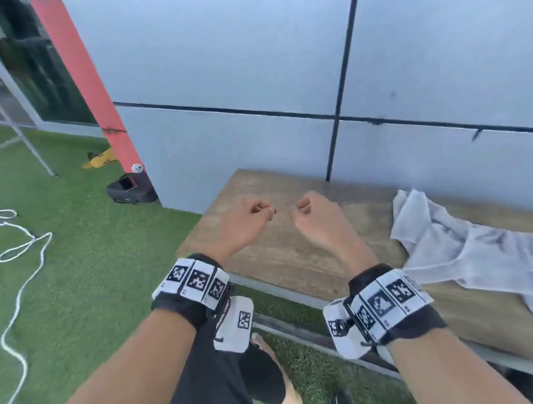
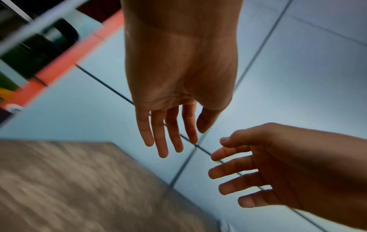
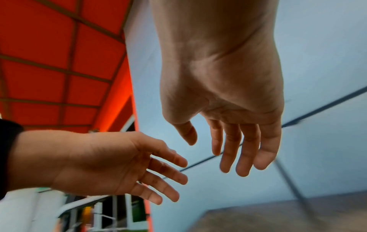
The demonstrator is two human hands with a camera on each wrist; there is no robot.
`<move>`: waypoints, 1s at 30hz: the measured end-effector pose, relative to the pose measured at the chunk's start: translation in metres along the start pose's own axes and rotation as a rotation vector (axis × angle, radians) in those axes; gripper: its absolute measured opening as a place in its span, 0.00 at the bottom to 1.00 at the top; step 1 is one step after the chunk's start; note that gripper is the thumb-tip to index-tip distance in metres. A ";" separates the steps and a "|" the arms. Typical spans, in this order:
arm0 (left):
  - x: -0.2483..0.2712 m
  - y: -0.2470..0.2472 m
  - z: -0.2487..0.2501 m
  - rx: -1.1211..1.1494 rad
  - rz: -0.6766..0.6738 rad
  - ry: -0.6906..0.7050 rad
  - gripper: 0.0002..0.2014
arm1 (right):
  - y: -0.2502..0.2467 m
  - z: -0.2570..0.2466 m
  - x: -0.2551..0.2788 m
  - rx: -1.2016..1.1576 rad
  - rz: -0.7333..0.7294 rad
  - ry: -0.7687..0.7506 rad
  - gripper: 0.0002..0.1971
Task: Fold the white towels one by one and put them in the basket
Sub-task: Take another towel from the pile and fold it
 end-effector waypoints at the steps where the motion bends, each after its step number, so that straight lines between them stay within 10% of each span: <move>1: -0.011 0.021 0.007 -0.029 -0.053 0.011 0.09 | -0.011 0.021 0.003 0.004 0.021 0.042 0.12; 16: -0.091 0.220 0.060 -0.350 -0.550 0.098 0.13 | -0.091 0.246 0.044 0.175 0.131 0.625 0.30; 25: -0.137 0.288 0.065 -0.543 -0.661 0.250 0.39 | -0.118 0.277 0.034 -0.078 0.222 0.487 0.30; 30: -0.152 0.295 0.057 -0.921 -0.503 0.340 0.28 | -0.167 0.289 0.039 -0.130 0.495 0.382 0.26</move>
Point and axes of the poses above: each hand's wrist, its own x-axis away from the middle knuckle, its own y-axis out of the palm, z = x × y, the point moved 2 cm from there along -x, towards the middle knuckle, and after that the axes turned 10 degrees about -z, right-handed, at the moved point
